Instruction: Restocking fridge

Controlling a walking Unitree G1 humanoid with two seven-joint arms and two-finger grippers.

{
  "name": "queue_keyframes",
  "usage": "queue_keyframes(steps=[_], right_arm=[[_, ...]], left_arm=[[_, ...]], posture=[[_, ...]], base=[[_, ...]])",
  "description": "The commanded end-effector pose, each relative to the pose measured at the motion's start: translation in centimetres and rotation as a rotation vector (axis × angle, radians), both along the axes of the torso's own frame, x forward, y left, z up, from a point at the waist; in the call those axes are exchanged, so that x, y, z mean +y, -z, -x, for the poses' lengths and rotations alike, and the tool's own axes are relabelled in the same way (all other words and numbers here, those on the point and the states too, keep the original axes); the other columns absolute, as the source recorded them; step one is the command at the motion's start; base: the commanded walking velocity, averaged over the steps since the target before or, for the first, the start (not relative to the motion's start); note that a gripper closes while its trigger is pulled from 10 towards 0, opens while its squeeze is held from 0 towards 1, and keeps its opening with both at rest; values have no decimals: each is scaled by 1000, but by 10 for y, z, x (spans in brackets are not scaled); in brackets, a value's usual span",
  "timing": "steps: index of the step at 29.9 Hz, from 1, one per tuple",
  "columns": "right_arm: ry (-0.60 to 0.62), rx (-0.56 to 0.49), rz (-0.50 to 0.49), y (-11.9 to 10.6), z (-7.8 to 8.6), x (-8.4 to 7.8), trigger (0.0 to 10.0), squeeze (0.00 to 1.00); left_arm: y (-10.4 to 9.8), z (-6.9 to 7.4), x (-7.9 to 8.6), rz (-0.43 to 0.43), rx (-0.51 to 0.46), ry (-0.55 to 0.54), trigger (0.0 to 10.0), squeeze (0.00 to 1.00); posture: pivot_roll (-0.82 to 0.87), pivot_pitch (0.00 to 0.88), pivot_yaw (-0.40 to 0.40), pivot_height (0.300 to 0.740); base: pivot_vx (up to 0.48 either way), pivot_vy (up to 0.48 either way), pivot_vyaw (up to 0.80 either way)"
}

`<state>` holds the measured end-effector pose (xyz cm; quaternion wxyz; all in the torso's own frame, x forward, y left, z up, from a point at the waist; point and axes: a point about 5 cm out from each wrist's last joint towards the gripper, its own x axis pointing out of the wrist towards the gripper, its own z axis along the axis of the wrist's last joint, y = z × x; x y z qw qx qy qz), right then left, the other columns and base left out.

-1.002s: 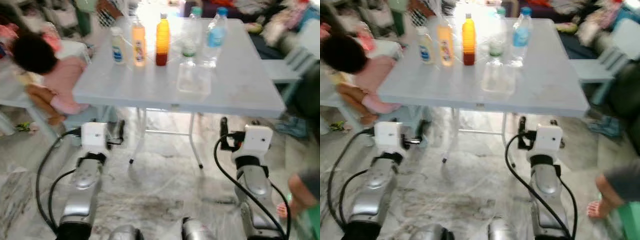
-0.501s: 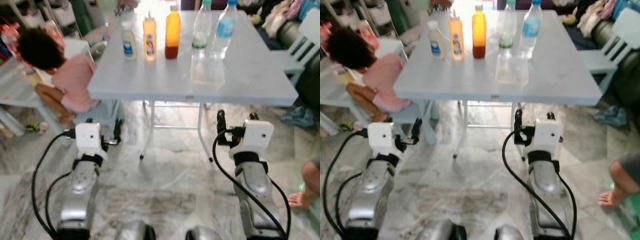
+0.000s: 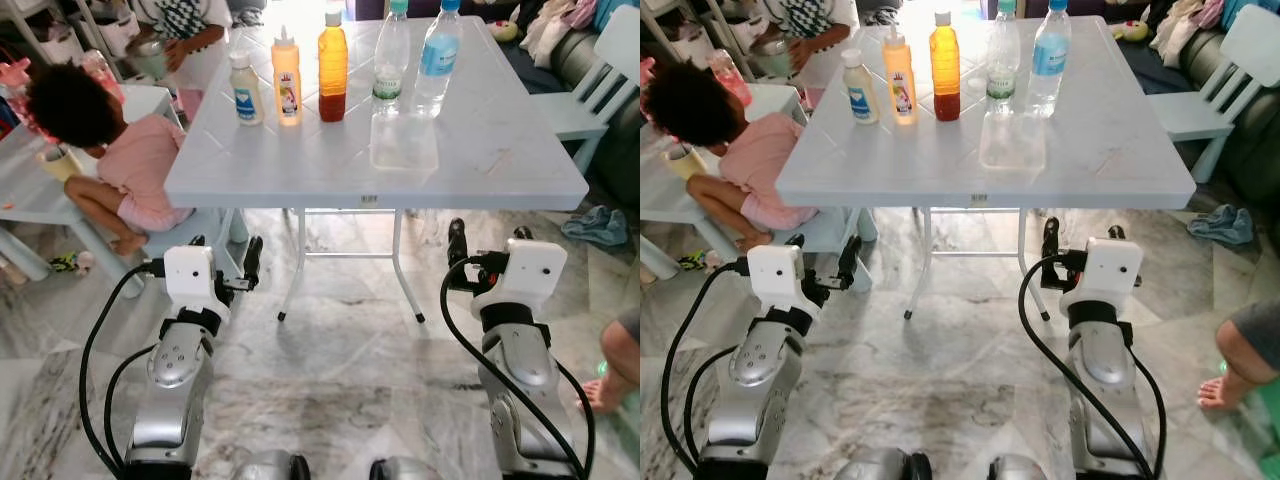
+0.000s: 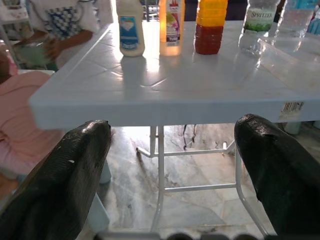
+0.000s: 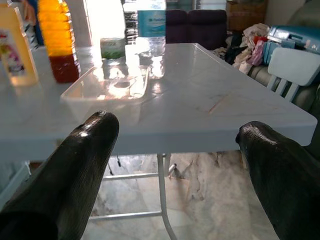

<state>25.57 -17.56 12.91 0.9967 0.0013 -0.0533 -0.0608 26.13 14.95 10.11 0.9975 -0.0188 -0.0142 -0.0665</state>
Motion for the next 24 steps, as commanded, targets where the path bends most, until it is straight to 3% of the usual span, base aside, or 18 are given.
queue_keyframes(steps=[1,4,12,16,19,24], right_arm=[[-12,5,-10,0,-2,0,10000,0],[-27,2,-11,0,-3,2,10000,0],[-42,4,-2,1,-5,2,10000,0],[-106,-13,39,-1,-7,5,10000,0],[-165,-35,82,-3,-7,10,10000,0],[-173,-42,88,-4,-8,11,10000,0]], left_arm=[[-3,-2,-1,2,-7,7,10000,0],[-3,-3,-2,3,-9,8,10000,0],[-4,-5,-3,7,-14,10,10000,0],[-4,-6,-4,10,-9,4,10000,0],[-3,-6,-4,7,-8,-4,10000,0],[-5,-6,-1,13,-26,-31,10000,0]], posture=[[24,66,75,740],[23,65,73,740],[19,69,70,740],[18,70,69,740],[19,75,68,740],[21,75,66,740]], base=[[480,0,-800],[480,0,-717],[480,0,0],[447,0,0],[81,0,0],[0,0,770]])
